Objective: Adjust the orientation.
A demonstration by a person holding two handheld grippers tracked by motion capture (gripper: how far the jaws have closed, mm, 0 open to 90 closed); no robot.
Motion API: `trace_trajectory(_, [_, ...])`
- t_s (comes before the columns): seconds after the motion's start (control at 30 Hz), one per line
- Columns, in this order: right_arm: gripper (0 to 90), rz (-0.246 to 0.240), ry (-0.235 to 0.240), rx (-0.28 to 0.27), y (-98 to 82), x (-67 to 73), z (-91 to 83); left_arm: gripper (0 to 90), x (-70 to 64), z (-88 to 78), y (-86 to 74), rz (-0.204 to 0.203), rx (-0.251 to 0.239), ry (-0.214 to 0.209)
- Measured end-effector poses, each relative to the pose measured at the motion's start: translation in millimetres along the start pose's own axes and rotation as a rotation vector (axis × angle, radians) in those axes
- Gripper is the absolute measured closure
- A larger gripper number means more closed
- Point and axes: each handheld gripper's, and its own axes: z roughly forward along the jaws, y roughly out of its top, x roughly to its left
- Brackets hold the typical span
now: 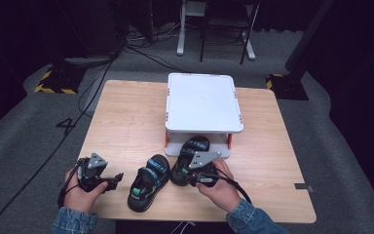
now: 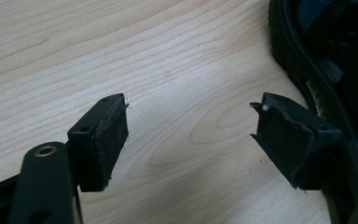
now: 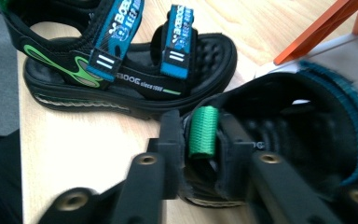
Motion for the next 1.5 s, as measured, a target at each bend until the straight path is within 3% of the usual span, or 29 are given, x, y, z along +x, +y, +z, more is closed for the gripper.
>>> trace_trajectory(0.1, [78.5,0.021,0.062,-0.007,-0.8,-9.9,-7.5,25.5,0.7,-0.4,0.7,0.001,0.003,0.0])
trace_trajectory(0.23, [76.9,-0.01,0.066,-0.014,-1.0,-20.4,-28.1,25.5,0.2,0.8,2.2,0.007,-0.006,0.0])
trace_trajectory(0.33, [74.3,-0.033,0.074,0.025,-3.4,-25.5,-40.3,25.5,-0.8,1.8,3.0,0.012,-0.002,-0.003])
trace_trajectory(0.4, [76.5,-0.023,0.105,0.059,-9.3,-25.5,-40.9,25.5,-1.6,2.3,3.6,0.009,-0.002,-0.001])
trace_trajectory(0.5, [71.5,-0.032,0.089,0.074,-18.2,-20.2,-35.3,25.5,-1.4,2.2,4.5,0.016,-0.005,-0.008])
trace_trajectory(0.57, [58.5,-0.028,0.072,0.049,-18.8,-17.7,-34.0,25.5,-1.5,2.6,4.5,0.014,-0.006,-0.007])
trace_trajectory(0.6, [53.5,-0.02,0.057,0.011,-18.0,-15.8,-35.0,25.5,-1.2,2.5,4.5,0.017,-0.004,-0.006])
trace_trajectory(0.7, [45.1,0.003,0.049,-0.065,-16.4,-10.7,-43.8,25.5,-0.5,2.5,4.1,0.012,-0.002,-0.008])
trace_trajectory(0.77, [50.7,0.004,0.042,-0.085,-16.9,-8.3,-52.7,25.4,-0.1,2.7,3.6,0.008,-0.003,-0.009])
trace_trajectory(0.83, [62.1,0.009,0.037,-0.1,-20.8,-3.6,-62.8,25.5,0.0,2.9,3.0,0.005,-0.003,-0.007])
trace_trajectory(0.9, [79.4,-0.005,0.041,-0.106,-27.4,3.2,-70.0,25.5,-0.1,2.9,2.9,0.004,-0.004,-0.006])
trace_trajectory(0.97, [88.4,-0.015,0.108,-0.078,-34.1,11.4,-72.8,25.4,-0.4,2.8,3.1,0.006,-0.004,-0.007])
trace_trajectory(1.17, [90.0,0.004,0.145,0.041,-53.4,17.1,-47.6,25.4,-2.7,3.3,4.6,0.011,0.002,-0.008])
trace_trajectory(1.37, [90.0,-0.003,0.145,0.099,-65.0,14.3,-22.5,25.4,0.7,3.7,3.5,0.013,0.005,-0.006])
trace_trajectory(1.5, [90.0,-0.027,0.118,0.122,-68.4,11.6,-14.6,25.5,0.2,3.6,3.0,0.013,0.005,-0.005])
